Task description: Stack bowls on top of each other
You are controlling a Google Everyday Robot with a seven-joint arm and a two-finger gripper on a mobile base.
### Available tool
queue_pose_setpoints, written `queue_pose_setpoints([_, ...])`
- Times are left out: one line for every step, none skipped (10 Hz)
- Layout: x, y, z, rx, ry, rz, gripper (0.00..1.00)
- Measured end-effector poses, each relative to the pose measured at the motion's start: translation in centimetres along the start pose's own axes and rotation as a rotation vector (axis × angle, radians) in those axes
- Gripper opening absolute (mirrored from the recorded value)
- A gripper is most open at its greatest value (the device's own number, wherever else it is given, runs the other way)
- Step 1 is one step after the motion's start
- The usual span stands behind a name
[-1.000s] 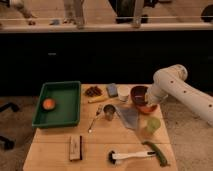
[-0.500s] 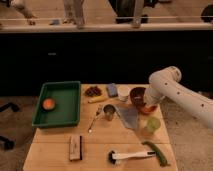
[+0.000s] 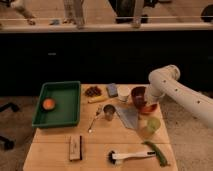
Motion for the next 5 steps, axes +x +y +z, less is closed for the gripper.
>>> queue_pose_setpoints([0.2,-0.1,0.1,-0.004,-0.001,0.008,0.00])
queue_pose_setpoints([0.6,-0.2,0.3,-0.009,0.000,0.016,0.00])
queue_pose_setpoints([0.8,-0.1,0.5,-0.013,0.001,0.020,0.00])
queue_pose_setpoints([1.2,0.0,0.7,-0.021,0.003,0.027,0.00])
queue_pose_setpoints([1.5,0.1,0.9,-0.026,0.004,0.031,0.00])
